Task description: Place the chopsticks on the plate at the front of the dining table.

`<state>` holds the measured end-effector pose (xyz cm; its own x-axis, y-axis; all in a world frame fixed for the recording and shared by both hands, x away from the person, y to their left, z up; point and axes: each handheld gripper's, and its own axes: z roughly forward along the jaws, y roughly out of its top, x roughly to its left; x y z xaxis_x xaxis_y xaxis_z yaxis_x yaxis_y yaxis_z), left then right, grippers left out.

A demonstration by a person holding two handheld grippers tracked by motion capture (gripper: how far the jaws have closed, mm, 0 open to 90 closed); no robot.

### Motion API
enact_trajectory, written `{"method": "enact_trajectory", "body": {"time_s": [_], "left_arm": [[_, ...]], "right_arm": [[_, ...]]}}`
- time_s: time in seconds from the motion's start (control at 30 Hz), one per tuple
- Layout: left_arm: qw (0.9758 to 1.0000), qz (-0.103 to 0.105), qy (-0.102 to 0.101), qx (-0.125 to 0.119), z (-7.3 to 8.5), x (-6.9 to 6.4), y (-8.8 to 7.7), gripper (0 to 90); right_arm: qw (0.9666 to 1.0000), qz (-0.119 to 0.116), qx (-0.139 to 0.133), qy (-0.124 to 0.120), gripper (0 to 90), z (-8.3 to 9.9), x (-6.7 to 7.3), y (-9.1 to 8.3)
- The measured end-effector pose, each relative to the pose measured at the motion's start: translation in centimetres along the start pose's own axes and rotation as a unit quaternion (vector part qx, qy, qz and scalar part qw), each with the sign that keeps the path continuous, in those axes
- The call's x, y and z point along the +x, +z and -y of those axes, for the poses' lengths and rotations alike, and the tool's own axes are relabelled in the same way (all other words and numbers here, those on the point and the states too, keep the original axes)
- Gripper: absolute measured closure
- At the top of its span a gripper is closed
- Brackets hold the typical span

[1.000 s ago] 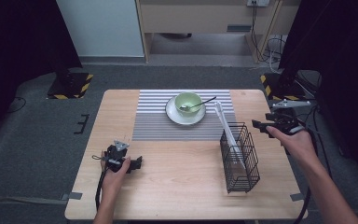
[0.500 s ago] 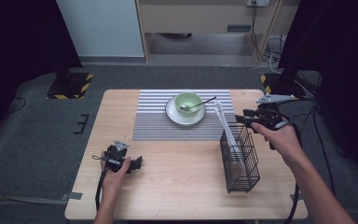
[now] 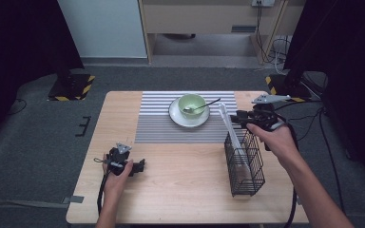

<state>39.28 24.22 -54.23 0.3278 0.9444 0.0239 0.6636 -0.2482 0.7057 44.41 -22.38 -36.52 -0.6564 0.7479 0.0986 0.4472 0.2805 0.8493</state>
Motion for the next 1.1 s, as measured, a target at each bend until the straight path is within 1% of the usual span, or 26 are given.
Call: {"method": "enact_trajectory", "body": {"time_s": [0.07, 0.1, 0.27, 0.37, 0.4, 0.53, 0.6, 0.93, 1.1], "left_arm": [[1.0, 0.0, 0.0, 0.0, 0.0, 0.0, 0.0, 0.0], [1.0, 0.0, 0.0, 0.0, 0.0, 0.0, 0.0, 0.0], [1.0, 0.0, 0.0, 0.0, 0.0, 0.0, 0.0, 0.0], [1.0, 0.0, 0.0, 0.0, 0.0, 0.0, 0.0, 0.0], [1.0, 0.0, 0.0, 0.0, 0.0, 0.0, 0.0, 0.0], [1.0, 0.0, 0.0, 0.0, 0.0, 0.0, 0.0, 0.0], [1.0, 0.0, 0.0, 0.0, 0.0, 0.0, 0.0, 0.0], [1.0, 0.0, 0.0, 0.0, 0.0, 0.0, 0.0, 0.0], [1.0, 0.0, 0.0, 0.0, 0.0, 0.0, 0.0, 0.0]], "right_arm": [[1.0, -0.001, 0.002, 0.0, 61.3, 0.0, 0.2, 0.3], [1.0, -0.002, 0.003, 0.001, 61.1, 0.0, 0.4, 0.7], [1.0, -0.003, 0.005, 0.003, 61.9, 0.0, 0.8, 1.4], [0.9999, 0.002, 0.01, 0.003, 63.6, 0.0, 0.9, 1.8], [0.9999, 0.005, 0.011, 0.004, 65.4, 0.0, 0.9, 2.1], [0.9999, 0.008, 0.015, 0.002, 67.3, -0.1, 1.0, 2.4], [0.9998, 0.009, 0.016, 0.0, 70.4, -0.1, 1.1, 2.6], [0.9998, 0.008, 0.016, -0.001, 78.4, -0.1, 1.1, 2.8], [0.9999, 0.005, 0.015, 0.001, 80.4, -0.1, 1.1, 2.8]]}}
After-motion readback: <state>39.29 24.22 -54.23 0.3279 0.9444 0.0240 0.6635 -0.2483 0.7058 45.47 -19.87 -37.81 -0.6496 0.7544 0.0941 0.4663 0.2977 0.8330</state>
